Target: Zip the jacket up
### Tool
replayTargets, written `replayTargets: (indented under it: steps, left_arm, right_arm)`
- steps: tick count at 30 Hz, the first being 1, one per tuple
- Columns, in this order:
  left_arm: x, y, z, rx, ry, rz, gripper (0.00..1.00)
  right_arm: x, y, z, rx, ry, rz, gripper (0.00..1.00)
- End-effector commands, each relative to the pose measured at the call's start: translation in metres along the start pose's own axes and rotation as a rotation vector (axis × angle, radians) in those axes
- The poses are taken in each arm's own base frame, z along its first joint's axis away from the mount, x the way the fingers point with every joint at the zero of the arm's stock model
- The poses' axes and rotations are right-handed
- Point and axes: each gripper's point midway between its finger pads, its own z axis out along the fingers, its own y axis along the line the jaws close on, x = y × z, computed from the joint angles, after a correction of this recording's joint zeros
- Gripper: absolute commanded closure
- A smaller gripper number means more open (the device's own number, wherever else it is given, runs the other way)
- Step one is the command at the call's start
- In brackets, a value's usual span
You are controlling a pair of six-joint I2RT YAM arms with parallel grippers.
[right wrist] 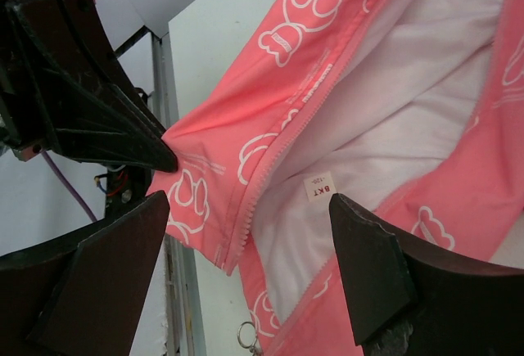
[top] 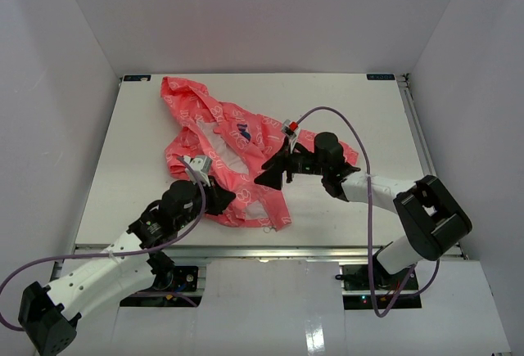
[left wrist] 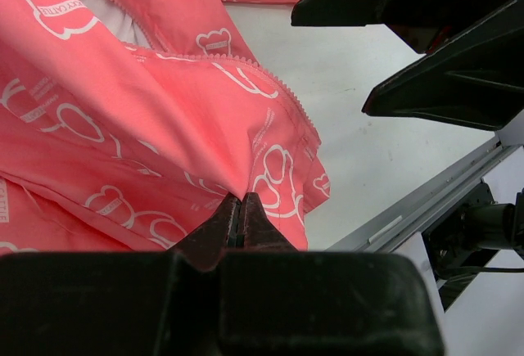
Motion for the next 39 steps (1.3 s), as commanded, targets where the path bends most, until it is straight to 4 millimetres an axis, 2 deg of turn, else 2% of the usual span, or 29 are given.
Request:
replayTargets:
  steps: [1, 7, 12, 21, 24, 25, 26, 28, 30, 31, 35, 39]
  left_arm:
    - [0.004, -0.003, 0.003, 0.018, 0.021, 0.011, 1.00]
    - [0.008, 0.002, 0.006, 0.006, 0.021, 0.010, 1.00]
    - [0.006, 0.001, 0.005, 0.012, 0.006, 0.006, 1.00]
    - [0.006, 0.003, 0.005, 0.001, 0.003, 0.010, 1.00]
    - [0.008, 0.005, 0.005, -0.006, 0.006, 0.008, 1.00]
    - [0.008, 0.007, 0.005, -0.012, 0.006, 0.006, 0.99]
    - [0.008, 0.008, 0.006, -0.022, 0.007, 0.005, 0.98]
    - [0.007, 0.011, 0.006, -0.050, 0.011, -0.014, 0.80]
    - [0.002, 0.013, 0.005, -0.081, 0.004, -0.033, 0.49]
    - [0.005, 0.017, 0.004, -0.108, 0.020, -0.040, 0.45]
    - [-0.019, 0.011, -0.005, -0.182, 0.000, -0.140, 0.39]
    - [-0.017, -0.004, -0.008, -0.147, 0.054, -0.208, 0.39]
  right_arm:
    - [-0.016, 0.022, 0.009, -0.124, -0.025, -0.033, 0.17]
    - [0.000, 0.017, 0.020, -0.132, 0.040, 0.028, 0.20]
    - [0.024, 0.006, 0.022, -0.077, 0.066, 0.048, 0.19]
    - [0.027, 0.017, 0.033, -0.142, 0.086, 0.060, 0.24]
    - [0.025, 0.021, 0.033, -0.164, 0.072, 0.058, 0.31]
    - [0.025, 0.022, 0.034, -0.168, 0.072, 0.064, 0.38]
    - [0.025, 0.024, 0.036, -0.175, 0.071, 0.069, 0.50]
    - [0.023, 0.026, 0.040, -0.181, 0.070, 0.071, 0.68]
    - [0.023, 0.028, 0.044, -0.181, 0.068, 0.078, 0.91]
    - [0.024, 0.031, 0.046, -0.188, 0.066, 0.075, 0.92]
    - [0.022, 0.038, 0.055, -0.173, 0.047, 0.077, 0.92]
    - [0.011, 0.044, 0.061, -0.164, -0.007, 0.095, 0.92]
